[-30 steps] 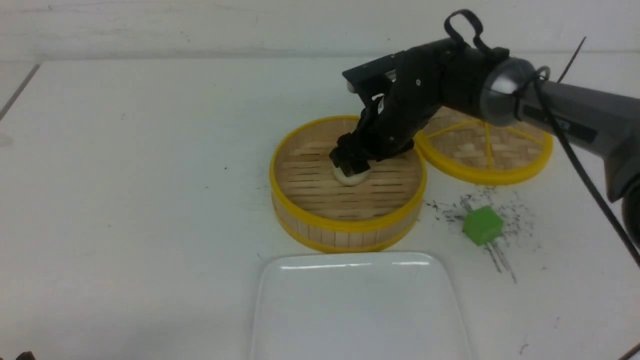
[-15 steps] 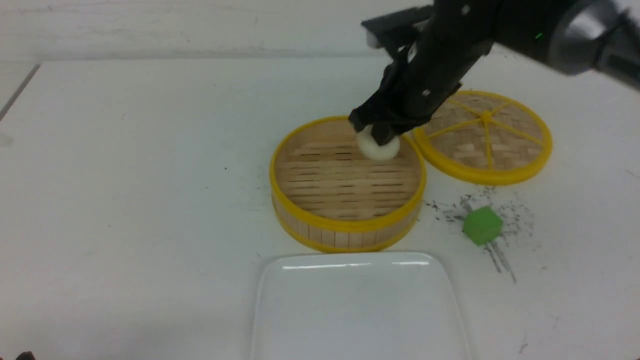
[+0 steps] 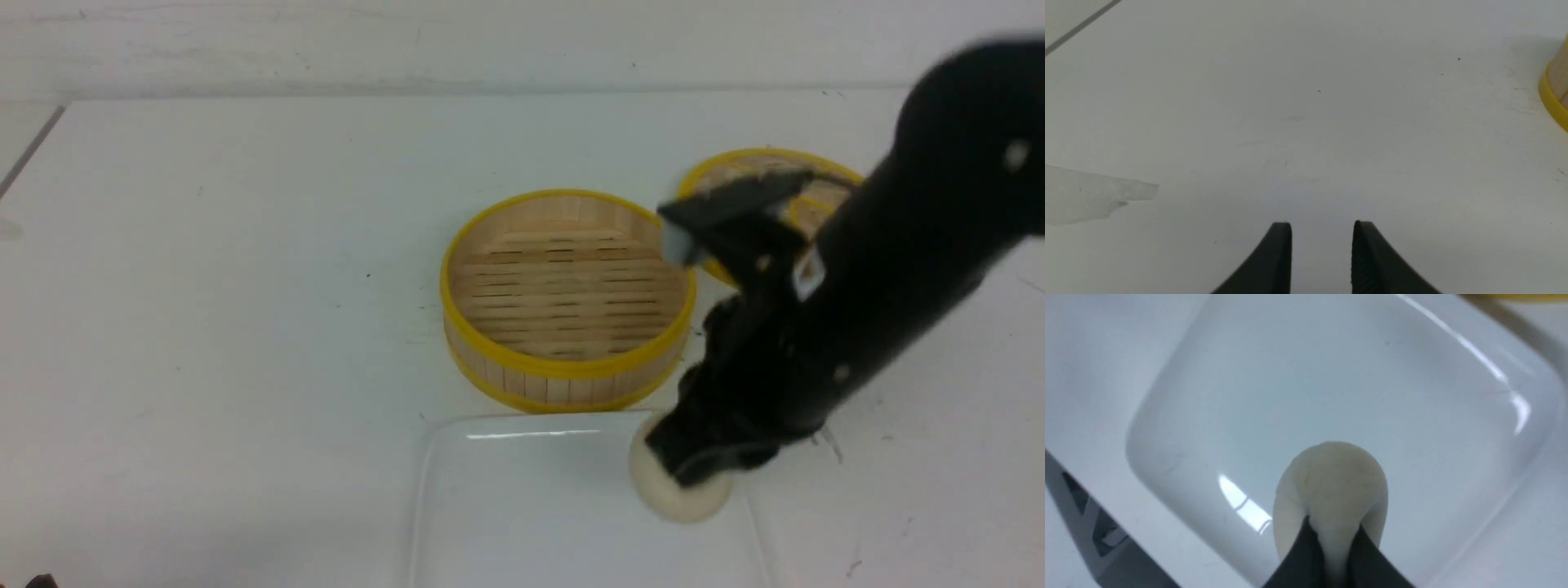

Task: Put the steamed buns into the plate on the white tablecloth.

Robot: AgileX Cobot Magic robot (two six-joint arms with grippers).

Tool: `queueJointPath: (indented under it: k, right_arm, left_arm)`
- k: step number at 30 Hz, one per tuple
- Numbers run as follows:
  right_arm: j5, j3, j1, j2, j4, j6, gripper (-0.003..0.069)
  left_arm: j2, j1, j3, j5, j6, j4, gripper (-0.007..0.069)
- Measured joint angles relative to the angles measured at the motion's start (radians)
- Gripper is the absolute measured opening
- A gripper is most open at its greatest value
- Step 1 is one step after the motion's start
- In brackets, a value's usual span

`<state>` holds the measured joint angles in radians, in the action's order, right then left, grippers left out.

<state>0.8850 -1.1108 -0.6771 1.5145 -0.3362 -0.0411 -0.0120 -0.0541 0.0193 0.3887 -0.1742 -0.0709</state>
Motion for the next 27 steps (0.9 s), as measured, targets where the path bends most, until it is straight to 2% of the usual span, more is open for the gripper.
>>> queueJointPath:
  k: [1,3,6,8,9,11,13,15,17,20,24,27]
  right_arm:
    - [-0.016,0.012,-0.003,0.001,0.000,0.000,0.0035]
    - [-0.198,0.141,-0.028,0.024,0.000,0.007,0.0061]
    - [-0.330,0.201,-0.034,0.066,-0.004,0.013,0.0136]
    - [-0.374,0.208,-0.036,0.095,-0.005,0.013,0.0204]
    - [-0.378,0.208,-0.038,0.098,-0.006,0.013,0.0213]
    - [-0.424,0.208,-0.038,0.137,-0.007,0.013,0.0328]
    - [-0.432,0.208,-0.038,0.154,-0.010,0.013,0.0392]
    - [-0.427,0.207,-0.038,0.157,-0.010,0.015,0.0423]
    - [-0.367,0.184,-0.036,0.146,-0.008,0.033,0.0484]
    - [-0.256,0.128,-0.031,0.094,0.019,0.052,0.0516]
    - [-0.071,0.021,-0.014,-0.033,0.099,0.066,0.0522]
    - [0.068,-0.053,-0.003,-0.148,0.179,0.098,0.0501]
  left_arm:
    - [0.000,0.000,0.000,0.000,0.000,0.000,0.0241]
    - [0.000,0.000,0.000,0.000,0.000,0.000,0.0241]
    - [0.000,0.000,0.000,0.000,0.000,0.000,0.0241]
    - [0.000,0.000,0.000,0.000,0.000,0.000,0.0241]
    - [0.000,0.000,0.000,0.000,0.000,0.000,0.0241]
    - [0.000,0.000,0.000,0.000,0.000,-0.001,0.0241]
    - [0.000,0.000,0.000,0.000,0.000,-0.001,0.0241]
    - [0.000,0.000,0.000,0.000,0.000,-0.001,0.0241]
    - [0.000,0.000,0.000,0.000,0.000,-0.001,0.0241]
    - [0.000,0.000,0.000,0.000,0.000,-0.002,0.0241]
    - [0.000,0.000,0.000,0.000,0.000,-0.002,0.0241]
    - [0.000,0.000,0.000,0.000,0.000,-0.003,0.0241]
